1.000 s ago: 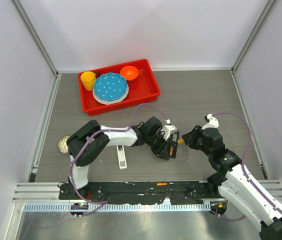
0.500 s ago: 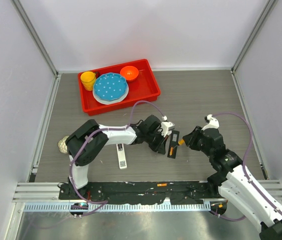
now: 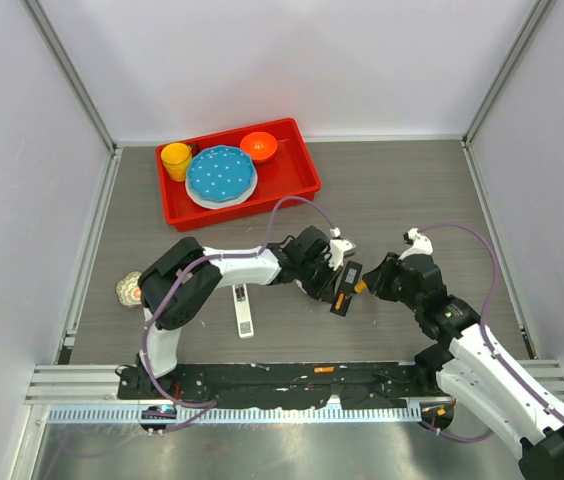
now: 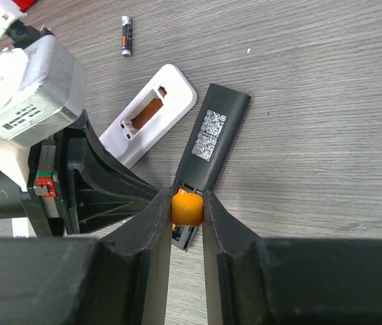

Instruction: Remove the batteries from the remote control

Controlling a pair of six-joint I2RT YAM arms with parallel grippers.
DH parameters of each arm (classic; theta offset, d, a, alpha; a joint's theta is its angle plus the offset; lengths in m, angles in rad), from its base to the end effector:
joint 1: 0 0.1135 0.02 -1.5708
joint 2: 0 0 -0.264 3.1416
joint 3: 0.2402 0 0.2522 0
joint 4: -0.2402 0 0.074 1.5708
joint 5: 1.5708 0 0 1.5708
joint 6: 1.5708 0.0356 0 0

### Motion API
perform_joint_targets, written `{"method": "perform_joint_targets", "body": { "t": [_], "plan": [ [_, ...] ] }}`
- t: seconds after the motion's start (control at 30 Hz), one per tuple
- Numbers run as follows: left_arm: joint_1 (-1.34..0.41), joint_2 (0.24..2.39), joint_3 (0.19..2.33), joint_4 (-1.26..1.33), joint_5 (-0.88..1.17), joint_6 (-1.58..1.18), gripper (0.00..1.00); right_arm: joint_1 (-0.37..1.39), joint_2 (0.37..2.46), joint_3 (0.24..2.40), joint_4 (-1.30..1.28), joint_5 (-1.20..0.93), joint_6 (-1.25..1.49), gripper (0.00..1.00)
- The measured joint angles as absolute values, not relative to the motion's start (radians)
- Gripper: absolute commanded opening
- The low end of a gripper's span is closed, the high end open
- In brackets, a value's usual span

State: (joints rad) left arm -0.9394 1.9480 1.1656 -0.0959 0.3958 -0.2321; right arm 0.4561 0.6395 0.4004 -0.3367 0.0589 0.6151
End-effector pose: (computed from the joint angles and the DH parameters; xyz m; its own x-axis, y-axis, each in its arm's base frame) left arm 0.2259 -0.3322 0.1466 -0.6469 0.5250 -0.5531 0.7617 0.4796 -0.4356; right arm 0.1376 0.0652 0.2117 -0.6274 0.3338 -0.7035 -0.0408 0.8881 0.4578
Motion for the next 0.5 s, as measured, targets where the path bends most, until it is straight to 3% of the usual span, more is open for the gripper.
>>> {"method": "perform_joint_targets", "body": {
  "t": [0.5],
  "plan": [
    [-0.957, 1.981, 1.229, -0.154, 0.397, -0.202, 0.0, 0.448, 0.632, 0.357, -0.246, 0.047, 0.628, 0.01]
  ]
}}
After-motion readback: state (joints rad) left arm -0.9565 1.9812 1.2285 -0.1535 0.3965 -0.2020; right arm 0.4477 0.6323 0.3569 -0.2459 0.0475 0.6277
